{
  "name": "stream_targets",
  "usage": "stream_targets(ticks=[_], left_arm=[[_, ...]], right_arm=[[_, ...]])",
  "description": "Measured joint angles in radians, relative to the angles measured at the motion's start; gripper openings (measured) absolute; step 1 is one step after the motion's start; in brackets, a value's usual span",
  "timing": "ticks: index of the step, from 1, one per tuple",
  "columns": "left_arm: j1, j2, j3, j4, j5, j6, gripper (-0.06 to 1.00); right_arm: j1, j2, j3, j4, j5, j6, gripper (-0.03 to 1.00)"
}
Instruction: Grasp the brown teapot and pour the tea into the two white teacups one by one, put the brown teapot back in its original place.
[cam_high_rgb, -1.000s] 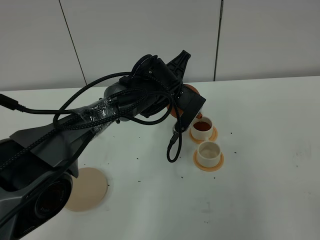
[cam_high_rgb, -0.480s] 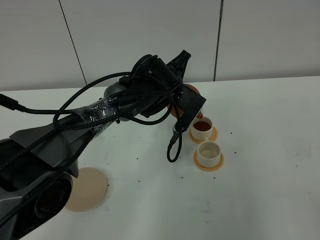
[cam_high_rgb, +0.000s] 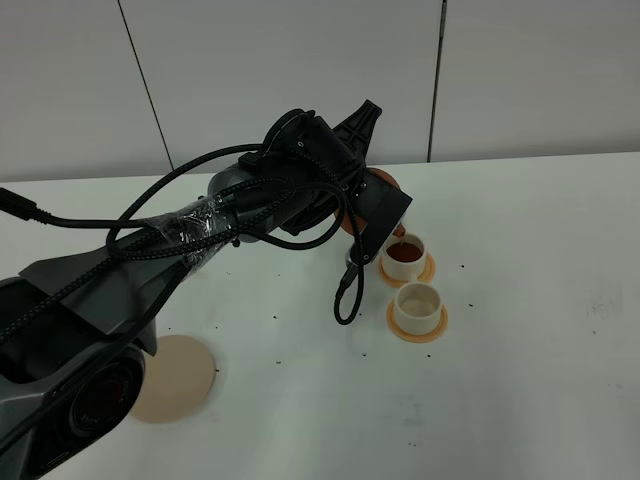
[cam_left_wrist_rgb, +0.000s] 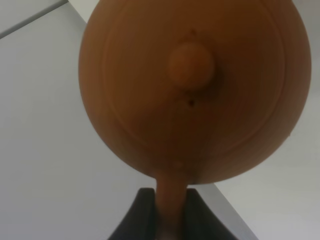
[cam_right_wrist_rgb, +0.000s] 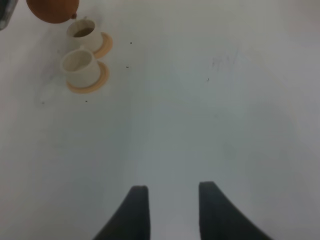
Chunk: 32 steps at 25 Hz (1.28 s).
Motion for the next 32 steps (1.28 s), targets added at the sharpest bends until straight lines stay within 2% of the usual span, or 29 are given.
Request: stream_targets(ticks=[32], left_arm=[[0.000,0.000,0.000,-0.003,-0.002,0.000,0.17]], right_arm=[[0.000,0.000,0.000,0.000,0.000,0.003,0.24]])
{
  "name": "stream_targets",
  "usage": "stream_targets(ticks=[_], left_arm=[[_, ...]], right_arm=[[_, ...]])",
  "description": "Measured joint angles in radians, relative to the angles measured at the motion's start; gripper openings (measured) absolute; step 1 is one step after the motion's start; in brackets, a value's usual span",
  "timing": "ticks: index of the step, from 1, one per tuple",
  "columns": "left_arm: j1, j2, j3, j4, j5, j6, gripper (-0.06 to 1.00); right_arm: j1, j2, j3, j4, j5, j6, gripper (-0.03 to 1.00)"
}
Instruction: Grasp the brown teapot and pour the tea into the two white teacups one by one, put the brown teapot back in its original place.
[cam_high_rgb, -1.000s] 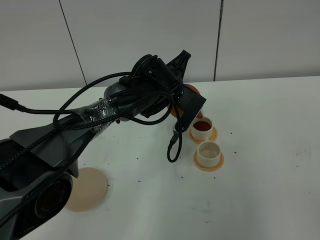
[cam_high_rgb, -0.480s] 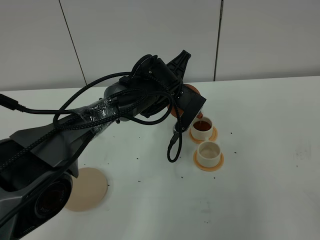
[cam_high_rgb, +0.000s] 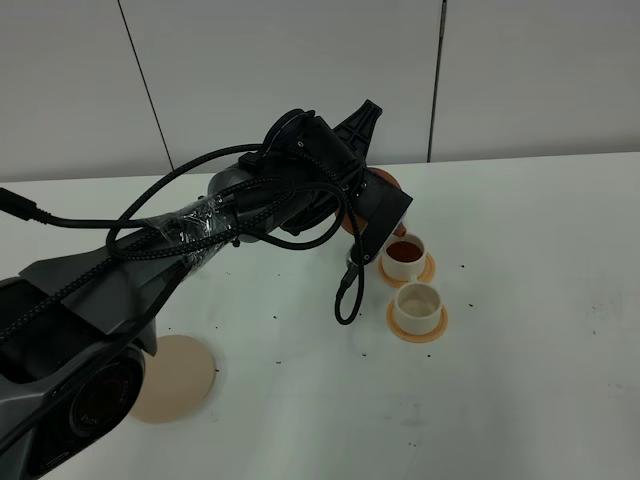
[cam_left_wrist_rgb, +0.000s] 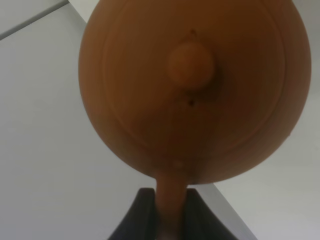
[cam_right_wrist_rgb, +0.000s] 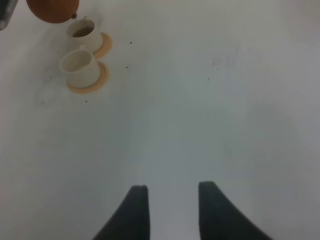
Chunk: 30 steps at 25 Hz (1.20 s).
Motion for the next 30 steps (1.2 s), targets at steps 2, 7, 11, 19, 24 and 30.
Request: stream_targets(ticks=[2,7,11,19,24,30], left_arm=[[0.000,0.000,0.000,-0.001,-0.002,0.000,0.17],[0.000,0.000,0.000,-0.001,-0.002,0.000,0.17],[0.000,0.000,0.000,0.001,-0.002,0.004,0.17],[0.000,0.000,0.000,0.002,-0.002,0.026,0.17],[0.000,0.000,0.000,0.002,-0.002,0.031,0.17],[0.000,0.000,0.000,0.002,-0.002,0.048,0.17]], right_arm=[[0.000,0.000,0.000,0.000,0.000,0.000,0.24],[0.000,0.000,0.000,0.000,0.000,0.000,0.24],[0.000,0.000,0.000,0.000,0.000,0.000,0.24],[0.000,0.000,0.000,0.000,0.000,0.000,0.24],[0.000,0.000,0.000,0.000,0.000,0.000,0.24],[0.000,0.000,0.000,0.000,0.000,0.000,0.24]])
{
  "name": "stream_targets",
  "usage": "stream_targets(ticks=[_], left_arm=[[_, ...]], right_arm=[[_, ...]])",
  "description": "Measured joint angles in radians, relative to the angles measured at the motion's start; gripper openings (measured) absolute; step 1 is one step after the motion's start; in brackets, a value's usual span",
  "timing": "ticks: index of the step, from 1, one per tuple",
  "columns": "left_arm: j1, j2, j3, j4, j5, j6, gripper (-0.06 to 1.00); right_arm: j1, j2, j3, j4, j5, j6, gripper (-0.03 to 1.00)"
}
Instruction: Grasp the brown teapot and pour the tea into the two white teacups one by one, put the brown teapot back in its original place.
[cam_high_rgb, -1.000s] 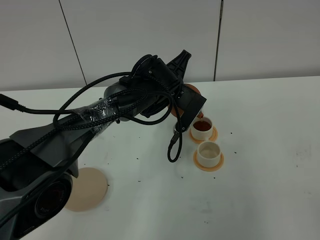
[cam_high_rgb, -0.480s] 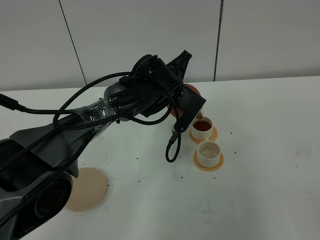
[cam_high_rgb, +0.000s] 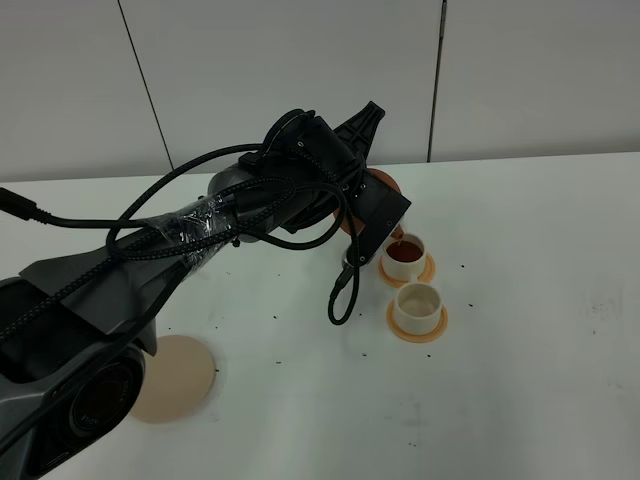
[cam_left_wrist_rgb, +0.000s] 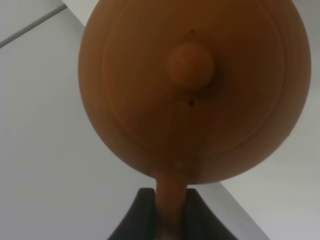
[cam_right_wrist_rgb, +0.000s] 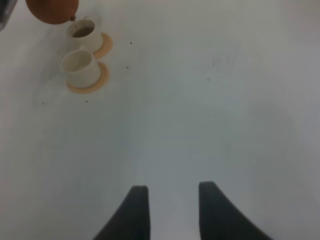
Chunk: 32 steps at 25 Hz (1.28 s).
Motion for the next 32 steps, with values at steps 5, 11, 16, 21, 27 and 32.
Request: stream_targets(ticks=[5,11,16,21,27,32], left_arm=[[0.000,0.000,0.000,0.001,-0.005,0.004,0.17],[0.000,0.000,0.000,0.002,-0.008,0.029,0.17],[0.000,0.000,0.000,0.002,-0.008,0.030,0.17],[0.000,0.000,0.000,0.002,-0.005,0.012,0.17],[0.000,0.000,0.000,0.001,0.025,-0.082,0.17],[0.000,0.000,0.000,-0.003,0.040,-0.135,0.17]], right_arm=[[0.000,0.000,0.000,0.000,0.000,0.000,0.24],[0.000,0.000,0.000,0.000,0.000,0.000,0.24],[0.000,0.000,0.000,0.000,0.000,0.000,0.24],[0.000,0.000,0.000,0.000,0.000,0.000,0.24],[0.000,0.000,0.000,0.000,0.000,0.000,0.24],[0.000,0.000,0.000,0.000,0.000,0.000,0.24]])
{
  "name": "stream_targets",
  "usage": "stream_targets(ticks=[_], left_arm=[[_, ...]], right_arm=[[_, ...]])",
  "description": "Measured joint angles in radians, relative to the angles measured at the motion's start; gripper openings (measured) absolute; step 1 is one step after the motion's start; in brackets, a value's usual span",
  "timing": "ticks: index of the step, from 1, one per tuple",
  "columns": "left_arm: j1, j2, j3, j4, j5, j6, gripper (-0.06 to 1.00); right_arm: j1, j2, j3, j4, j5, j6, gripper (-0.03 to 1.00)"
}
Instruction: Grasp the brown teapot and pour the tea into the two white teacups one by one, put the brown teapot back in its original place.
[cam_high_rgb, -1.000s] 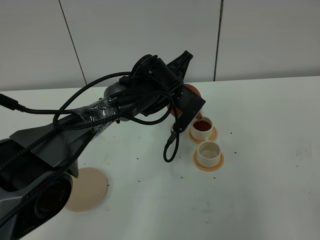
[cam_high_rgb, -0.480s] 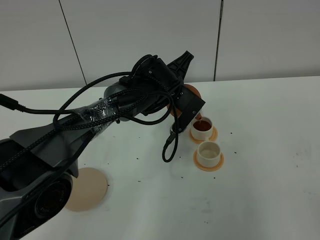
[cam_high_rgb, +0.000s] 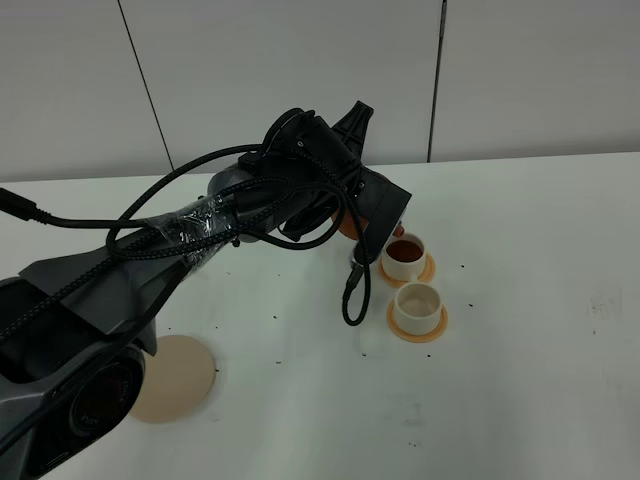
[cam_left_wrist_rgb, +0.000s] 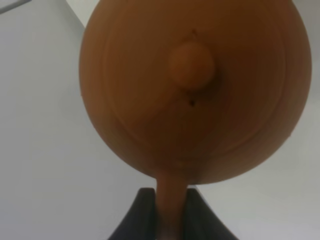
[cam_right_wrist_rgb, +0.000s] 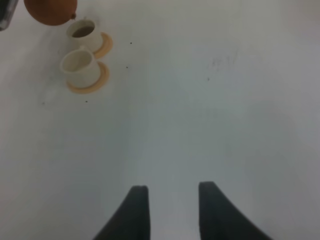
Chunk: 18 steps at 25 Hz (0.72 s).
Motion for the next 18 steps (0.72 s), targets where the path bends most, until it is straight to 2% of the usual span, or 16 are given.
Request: stream_targets(ticks=[7,13,18], left_arm=[[0.000,0.000,0.000,-0.035,0.018,-0.080,0.17],[0.000,-0.009,0.000,-0.052,0.128,-0.183,0.17],[0.000,-0.061,0.000,-0.144,0.225,-0.196,0.17]], right_arm=[[0.000,0.000,0.000,0.000,0.000,0.000,0.24],[0.000,0.000,0.000,0.000,0.000,0.000,0.24],[0.000,0.000,0.000,0.000,0.000,0.000,0.24]])
